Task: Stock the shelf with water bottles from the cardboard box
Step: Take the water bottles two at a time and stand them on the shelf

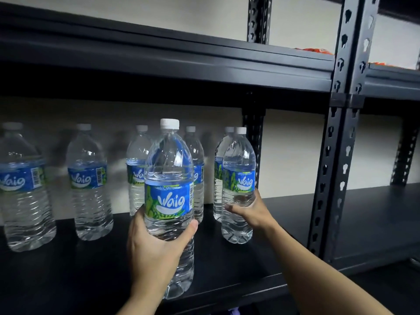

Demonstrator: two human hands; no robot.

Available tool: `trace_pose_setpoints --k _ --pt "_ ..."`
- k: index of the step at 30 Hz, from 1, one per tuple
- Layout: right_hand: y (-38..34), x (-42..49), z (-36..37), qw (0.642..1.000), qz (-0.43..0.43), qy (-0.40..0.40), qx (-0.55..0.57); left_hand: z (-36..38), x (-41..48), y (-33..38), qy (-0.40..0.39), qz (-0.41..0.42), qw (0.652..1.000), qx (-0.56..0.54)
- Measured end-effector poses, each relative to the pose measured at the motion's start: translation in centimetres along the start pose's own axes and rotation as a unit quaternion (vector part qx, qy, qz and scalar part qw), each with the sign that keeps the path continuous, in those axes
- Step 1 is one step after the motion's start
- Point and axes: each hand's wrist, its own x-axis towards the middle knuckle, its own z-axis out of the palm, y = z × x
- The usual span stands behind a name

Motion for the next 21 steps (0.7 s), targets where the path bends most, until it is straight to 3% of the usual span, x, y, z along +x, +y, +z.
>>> trace_pose_setpoints --k 15,21 --pt "0.5 -0.9 0.2 0.998 0.047 -0.015 0.043 0.6 0.8 0.2 0.024 0.0 1.0 0.018" --pt "-0.3 -2.6 0.0 0.997 0.073 -0.026 0.006 1.5 0.6 0.8 0.019 -0.002 1.0 0.021"
